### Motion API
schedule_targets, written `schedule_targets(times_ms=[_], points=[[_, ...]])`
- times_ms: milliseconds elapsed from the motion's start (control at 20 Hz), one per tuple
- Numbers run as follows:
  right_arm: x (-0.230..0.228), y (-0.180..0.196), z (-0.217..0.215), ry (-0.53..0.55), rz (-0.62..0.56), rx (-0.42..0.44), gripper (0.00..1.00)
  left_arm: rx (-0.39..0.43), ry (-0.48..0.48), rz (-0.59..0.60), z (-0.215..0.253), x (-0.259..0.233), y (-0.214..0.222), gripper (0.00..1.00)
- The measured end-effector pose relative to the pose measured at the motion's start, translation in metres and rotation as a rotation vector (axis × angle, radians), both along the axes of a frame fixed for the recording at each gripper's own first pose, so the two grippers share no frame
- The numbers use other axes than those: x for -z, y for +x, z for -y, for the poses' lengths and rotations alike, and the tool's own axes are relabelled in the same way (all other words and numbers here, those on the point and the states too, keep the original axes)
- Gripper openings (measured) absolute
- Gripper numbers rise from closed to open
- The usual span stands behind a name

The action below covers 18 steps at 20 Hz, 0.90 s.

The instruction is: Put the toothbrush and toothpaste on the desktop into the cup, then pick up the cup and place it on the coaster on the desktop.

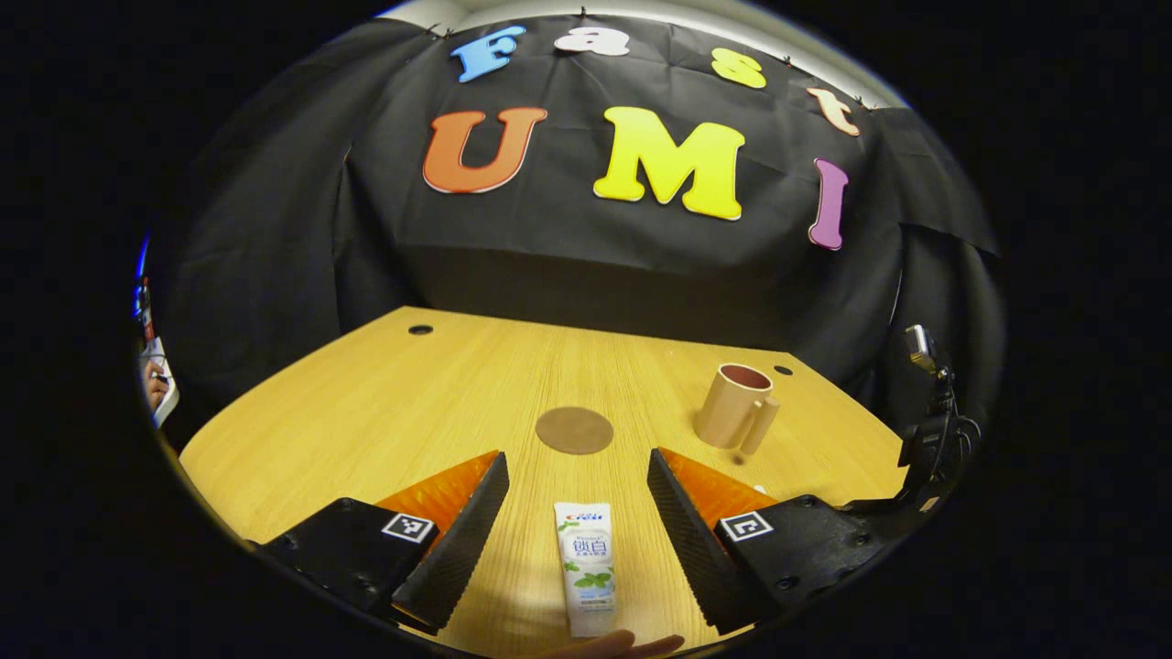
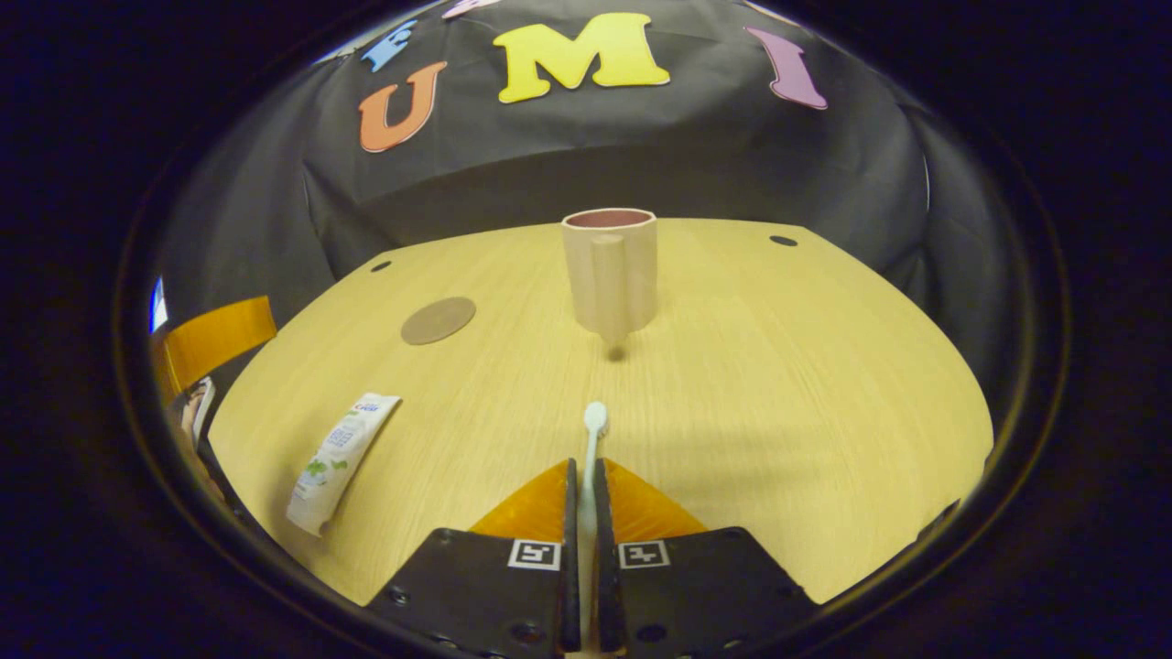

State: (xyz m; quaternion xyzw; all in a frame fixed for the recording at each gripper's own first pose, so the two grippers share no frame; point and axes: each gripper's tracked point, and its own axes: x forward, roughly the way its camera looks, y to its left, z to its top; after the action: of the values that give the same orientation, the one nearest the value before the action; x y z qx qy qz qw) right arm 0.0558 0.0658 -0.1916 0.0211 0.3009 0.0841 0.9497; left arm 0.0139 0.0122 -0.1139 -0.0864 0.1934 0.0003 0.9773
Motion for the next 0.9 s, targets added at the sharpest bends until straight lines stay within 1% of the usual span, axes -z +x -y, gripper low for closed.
schedule_targets(times_ms=[50, 100, 150, 200, 250, 350, 500, 550, 750, 850, 900], points=[[0.000, -0.002, 0.001, 0.027, -0.001, 0.002, 0.08, 0.009, -0.013, -0.048, 0.002, 0.010, -0.003, 0.98], [-0.001, -0.002, 0.000, 0.035, -0.004, 0.001, 0.03, 0.021, -0.023, -0.090, 0.004, 0.018, -0.004, 0.97], [-0.004, -0.002, 0.001, 0.045, -0.001, -0.005, 0.05, 0.031, -0.030, -0.124, 0.006, 0.026, -0.005, 0.95], [-0.001, -0.002, 0.001, 0.054, 0.000, -0.009, 0.01, 0.044, -0.034, -0.156, 0.009, 0.032, -0.008, 0.94], [-0.001, -0.002, 0.001, 0.056, 0.007, -0.018, 0.01, 0.056, -0.034, -0.186, 0.012, 0.037, -0.012, 0.94], [-0.002, -0.006, -0.004, 0.081, 0.027, -0.049, 0.01, 0.063, -0.020, -0.234, 0.015, 0.044, -0.015, 0.93], [-0.006, -0.010, -0.003, 0.106, 0.070, -0.070, 0.01, 0.049, 0.041, -0.289, 0.009, 0.052, -0.023, 0.91], [-0.010, -0.010, -0.001, 0.107, 0.086, -0.072, 0.01, 0.051, 0.046, -0.306, 0.010, 0.053, -0.026, 0.90], [-0.025, -0.012, 0.011, 0.087, 0.161, -0.063, 0.01, 0.070, 0.035, -0.423, 0.021, 0.072, -0.043, 0.89], [-0.029, -0.015, 0.011, 0.087, 0.183, -0.067, 0.01, 0.056, 0.017, -0.473, 0.023, 0.079, -0.045, 0.89], [-0.030, -0.016, 0.012, 0.086, 0.190, -0.068, 0.01, 0.065, 0.007, -0.487, 0.027, 0.082, -0.043, 0.89]])
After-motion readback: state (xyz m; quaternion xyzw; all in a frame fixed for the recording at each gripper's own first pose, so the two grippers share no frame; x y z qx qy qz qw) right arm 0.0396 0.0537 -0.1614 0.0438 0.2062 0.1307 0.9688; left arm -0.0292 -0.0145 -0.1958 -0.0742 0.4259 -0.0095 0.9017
